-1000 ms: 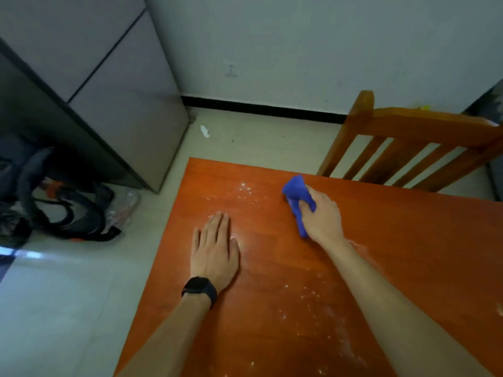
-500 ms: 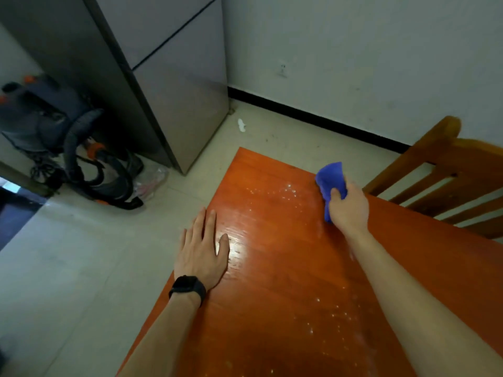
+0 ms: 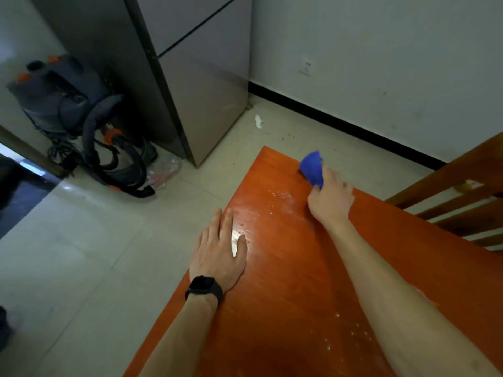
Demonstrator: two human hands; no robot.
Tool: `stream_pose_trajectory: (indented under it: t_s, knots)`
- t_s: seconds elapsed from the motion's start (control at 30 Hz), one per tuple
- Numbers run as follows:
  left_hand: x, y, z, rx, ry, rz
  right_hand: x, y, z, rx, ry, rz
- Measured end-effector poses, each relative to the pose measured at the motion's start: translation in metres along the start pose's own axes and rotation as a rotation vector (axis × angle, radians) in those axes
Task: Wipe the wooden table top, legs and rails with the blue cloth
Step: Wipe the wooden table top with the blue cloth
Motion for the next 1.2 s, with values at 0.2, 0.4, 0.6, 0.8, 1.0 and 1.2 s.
stream_pose_trajectory:
  t_s: [0.2,0.4,0.6,0.8,1.0,1.2]
  knots:
    - [0.003,-0.004,-0.001,0.027,-0.005,-0.012,0.067,-0.034,-0.033,0.334,0.311,0.345]
    - [0.005,-0.006,-0.001,0.007,-0.013,-0.008,0.048,-0.02,0.021,0.098,0.019,0.145]
    - [0.005,0.0,0.001,0.014,0.021,-0.077,0.105,-0.053,-0.008,0.397,0.135,0.455]
    - [0.011,-0.001,0.003,-0.012,0.038,-0.127,0.119,-0.05,0.024,0.13,0.197,0.194]
    - [0.016,-0.002,0.002,-0.009,0.069,-0.156,0.145,-0.062,-0.018,0.469,0.346,0.322]
    - [0.012,-0.003,0.003,-0.003,0.059,-0.094,0.093,-0.038,-0.014,0.113,0.251,0.08]
Point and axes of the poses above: each hand's wrist, its own z-axis towards the middle knuckle, its own y-axis out of the back of the hand, x = y × z, the point moved 10 cm from there along z, towards the middle knuckle, and after that the axes turned 8 degrees about -x, right-handed, at the moved point
